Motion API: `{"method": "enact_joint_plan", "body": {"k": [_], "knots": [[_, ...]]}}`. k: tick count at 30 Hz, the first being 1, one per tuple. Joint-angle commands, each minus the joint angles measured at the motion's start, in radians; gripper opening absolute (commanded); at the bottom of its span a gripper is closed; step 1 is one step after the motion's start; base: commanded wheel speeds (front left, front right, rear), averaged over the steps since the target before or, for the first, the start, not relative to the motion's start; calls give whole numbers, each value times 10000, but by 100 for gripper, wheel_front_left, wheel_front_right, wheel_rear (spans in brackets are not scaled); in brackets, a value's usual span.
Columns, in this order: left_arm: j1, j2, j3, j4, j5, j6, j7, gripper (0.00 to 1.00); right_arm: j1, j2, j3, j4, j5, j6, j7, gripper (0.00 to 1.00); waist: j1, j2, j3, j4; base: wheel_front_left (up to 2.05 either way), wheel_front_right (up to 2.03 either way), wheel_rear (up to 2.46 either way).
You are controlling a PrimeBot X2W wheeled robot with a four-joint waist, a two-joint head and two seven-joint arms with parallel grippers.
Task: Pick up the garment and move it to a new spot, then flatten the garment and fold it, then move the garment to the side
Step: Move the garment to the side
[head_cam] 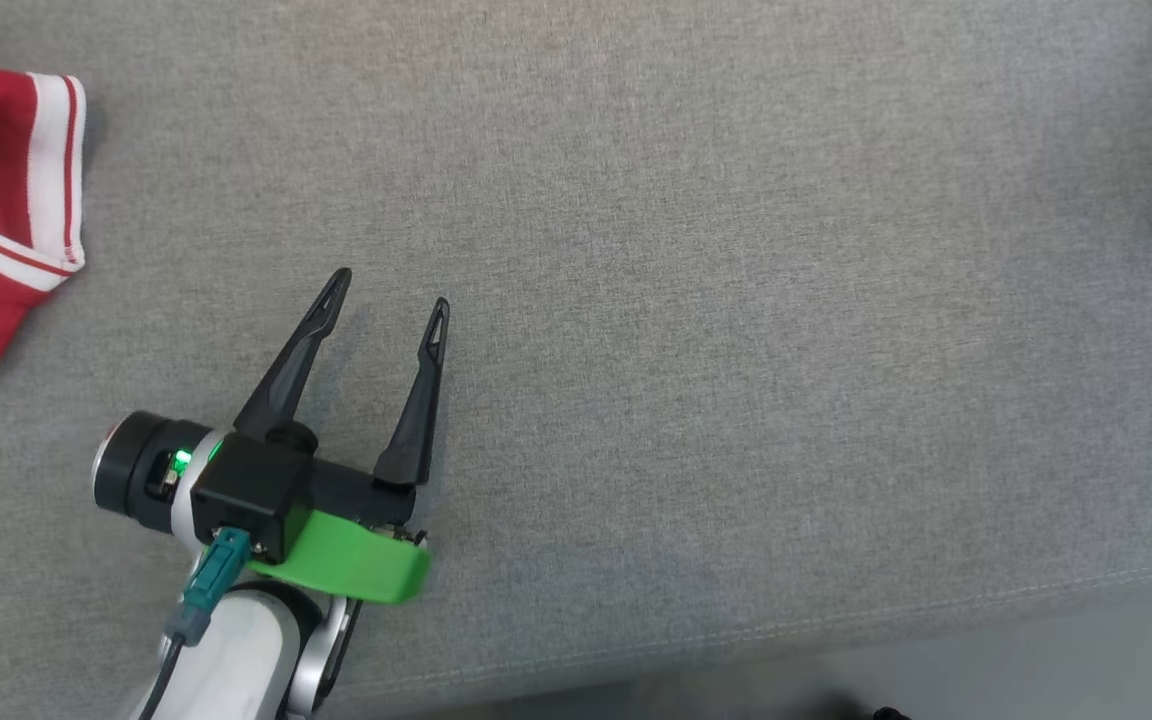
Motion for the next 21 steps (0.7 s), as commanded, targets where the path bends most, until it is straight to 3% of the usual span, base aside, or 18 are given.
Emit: {"method": "enact_joint_plan", "body": {"k": [1,12,21], "knots": [[248,-66,115,217,-178,43,-185,100,412,163,-122,-116,376,-18,-192,100,-1,0,-1233,119,0,0,0],[1241,-396,836,1696,-1184,468,-722,100,3154,1478,-467,-1827,3295,-17,-591,100,-1,0,-3357,476,0,0,0],[1649,-570,1519,2481,-1365,827,-1147,100,5366,2707,-1060,-3643,4657,-15,-388,100,-1,0,-4592,846,0,0,0]]}}
